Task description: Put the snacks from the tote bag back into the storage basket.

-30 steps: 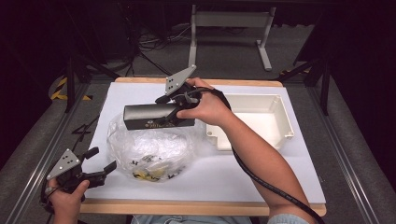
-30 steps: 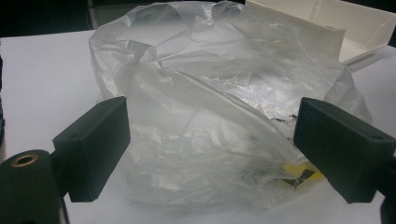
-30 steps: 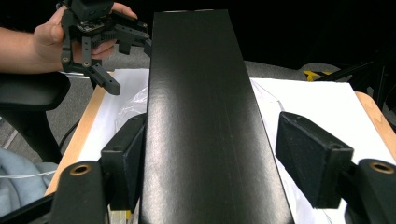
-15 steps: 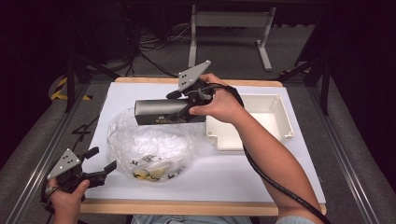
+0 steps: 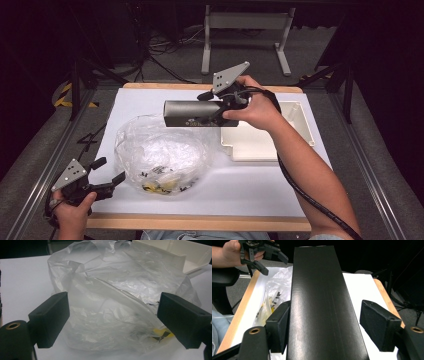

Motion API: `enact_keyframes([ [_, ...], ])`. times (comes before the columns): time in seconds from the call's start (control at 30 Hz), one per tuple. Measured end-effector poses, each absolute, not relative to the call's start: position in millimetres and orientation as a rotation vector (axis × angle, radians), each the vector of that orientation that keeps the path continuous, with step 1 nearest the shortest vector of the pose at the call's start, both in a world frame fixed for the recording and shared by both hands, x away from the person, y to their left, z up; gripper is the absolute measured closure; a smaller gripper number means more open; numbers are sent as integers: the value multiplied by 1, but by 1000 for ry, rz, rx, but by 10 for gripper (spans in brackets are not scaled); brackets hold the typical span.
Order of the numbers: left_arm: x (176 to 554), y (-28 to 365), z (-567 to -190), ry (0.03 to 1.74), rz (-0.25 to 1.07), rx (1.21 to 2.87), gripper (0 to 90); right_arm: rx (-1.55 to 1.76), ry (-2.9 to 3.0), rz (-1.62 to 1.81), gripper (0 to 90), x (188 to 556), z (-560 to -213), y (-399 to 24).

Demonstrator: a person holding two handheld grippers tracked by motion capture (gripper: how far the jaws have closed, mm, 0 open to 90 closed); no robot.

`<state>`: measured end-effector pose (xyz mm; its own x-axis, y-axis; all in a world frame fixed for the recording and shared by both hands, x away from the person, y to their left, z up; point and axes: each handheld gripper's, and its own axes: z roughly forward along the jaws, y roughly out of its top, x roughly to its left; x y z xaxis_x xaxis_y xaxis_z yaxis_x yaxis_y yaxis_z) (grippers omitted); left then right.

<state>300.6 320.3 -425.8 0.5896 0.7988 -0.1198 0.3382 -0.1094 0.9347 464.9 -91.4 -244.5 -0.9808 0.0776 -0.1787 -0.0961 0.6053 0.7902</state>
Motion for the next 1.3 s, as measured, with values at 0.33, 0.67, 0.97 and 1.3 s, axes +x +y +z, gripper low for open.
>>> enact_keyframes([
  [0.33,301,320,-426,951,511,1702,118,9,2629,1308,287,464,-238,-118],
  [0.67,301,319,-426,952,513,1704,118,71,2614,1271,286,469,-236,-148],
  [0.97,301,320,-426,955,514,1712,118,159,2602,1249,286,477,-237,-181],
  [1.3,301,319,-426,957,515,1709,118,172,2594,1197,284,479,-228,-208],
])
